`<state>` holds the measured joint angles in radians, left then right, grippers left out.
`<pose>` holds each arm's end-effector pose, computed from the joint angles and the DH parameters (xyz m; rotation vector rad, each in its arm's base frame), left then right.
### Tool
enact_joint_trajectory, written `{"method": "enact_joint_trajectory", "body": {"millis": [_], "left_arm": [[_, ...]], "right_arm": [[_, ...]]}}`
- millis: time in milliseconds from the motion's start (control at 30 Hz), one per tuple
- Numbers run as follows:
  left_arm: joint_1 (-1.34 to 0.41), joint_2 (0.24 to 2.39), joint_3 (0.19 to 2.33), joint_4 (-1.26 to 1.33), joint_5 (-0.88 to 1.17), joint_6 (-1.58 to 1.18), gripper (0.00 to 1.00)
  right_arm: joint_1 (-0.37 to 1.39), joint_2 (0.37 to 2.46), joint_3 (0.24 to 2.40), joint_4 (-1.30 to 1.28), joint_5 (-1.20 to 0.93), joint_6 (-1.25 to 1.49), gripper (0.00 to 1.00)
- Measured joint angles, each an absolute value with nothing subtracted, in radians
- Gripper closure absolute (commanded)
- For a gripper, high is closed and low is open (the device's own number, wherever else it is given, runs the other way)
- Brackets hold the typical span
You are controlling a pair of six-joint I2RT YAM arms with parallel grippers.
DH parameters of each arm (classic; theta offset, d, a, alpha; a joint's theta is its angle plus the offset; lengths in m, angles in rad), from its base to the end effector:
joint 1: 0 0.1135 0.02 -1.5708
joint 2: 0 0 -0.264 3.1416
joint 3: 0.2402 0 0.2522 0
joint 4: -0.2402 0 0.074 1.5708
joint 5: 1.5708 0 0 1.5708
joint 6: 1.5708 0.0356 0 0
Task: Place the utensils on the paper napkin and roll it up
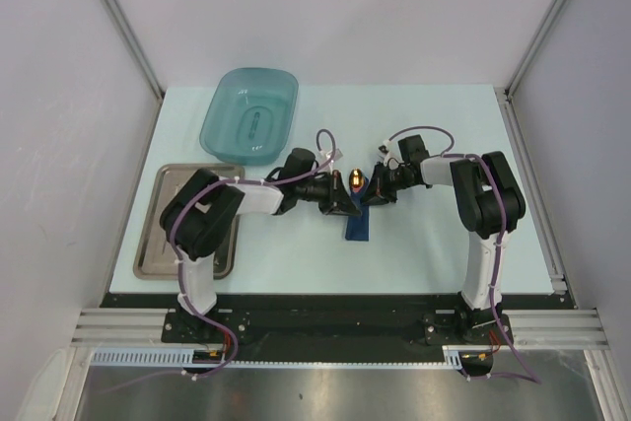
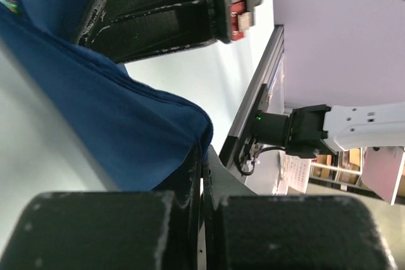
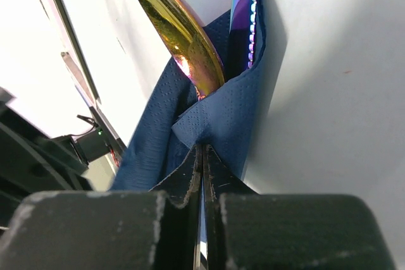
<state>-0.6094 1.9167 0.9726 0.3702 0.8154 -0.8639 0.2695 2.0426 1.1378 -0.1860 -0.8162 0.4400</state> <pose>0.3004 -0.2413 0.1452 0.2546 2.4481 -1.6426 0.3632 0.1272 0.1058 -0.0544 2.6959 1.3151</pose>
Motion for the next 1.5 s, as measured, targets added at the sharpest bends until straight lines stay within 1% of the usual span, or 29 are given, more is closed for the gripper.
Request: {"method": "enact_joint_trajectory", "body": {"millis": [233, 567, 767, 867, 900, 967, 1000, 1067, 1100, 1200, 1300, 1367, 1500], "left_arm": [[-0.658, 2.009, 1.000, 0.401, 0.807, -0.863, 1.00], [-0.692, 2.061, 1.018, 0.455, 0.788, -0.827, 1.00], [-0.694, 2.112, 1.018, 0.487, 0.804, -0.803, 1.00], [-0.694, 2.113, 1.018, 0.492, 0.812, -0.782, 1.00], [-0.694, 2.114, 1.018, 0.493, 0.816, -0.775, 1.00], [-0.694, 2.114, 1.018, 0.492, 0.822, -0.763, 1.00], [-0.695, 2.115, 1.018, 0.492, 0.827, -0.757, 1.00], [-0.695, 2.119, 1.020, 0.492, 0.836, -0.749, 1.00], [-0.695, 2.121, 1.023, 0.492, 0.841, -0.748, 1.00], [-0.695, 2.124, 1.028, 0.488, 0.847, -0.733, 1.00], [-0.695, 2.126, 1.033, 0.482, 0.853, -0.720, 1.00], [-0.695, 2.127, 1.037, 0.476, 0.857, -0.705, 0.99], [-0.696, 2.127, 1.045, 0.459, 0.862, -0.681, 0.97]], "right_arm": [[0.270, 2.043, 1.138, -0.188, -0.816, 0.434, 0.99], [0.269, 2.043, 1.138, -0.190, -0.817, 0.432, 0.99], [0.264, 2.042, 1.139, -0.198, -0.824, 0.425, 0.97], [0.260, 2.040, 1.148, -0.220, -0.823, 0.414, 0.93], [0.260, 2.040, 1.153, -0.231, -0.820, 0.408, 0.90], [0.257, 2.037, 1.161, -0.257, -0.818, 0.397, 0.87], [0.255, 2.035, 1.167, -0.277, -0.818, 0.387, 0.83], [0.247, 2.028, 1.176, -0.311, -0.817, 0.373, 0.79], [0.242, 2.022, 1.179, -0.325, -0.817, 0.368, 0.74], [0.223, 1.993, 1.184, -0.368, -0.818, 0.347, 0.67], [0.210, 1.966, 1.186, -0.396, -0.823, 0.336, 0.66], [0.209, 1.953, 1.186, -0.407, -0.830, 0.334, 0.60], [0.218, 1.945, 1.186, -0.415, -0.839, 0.334, 0.58]]}}
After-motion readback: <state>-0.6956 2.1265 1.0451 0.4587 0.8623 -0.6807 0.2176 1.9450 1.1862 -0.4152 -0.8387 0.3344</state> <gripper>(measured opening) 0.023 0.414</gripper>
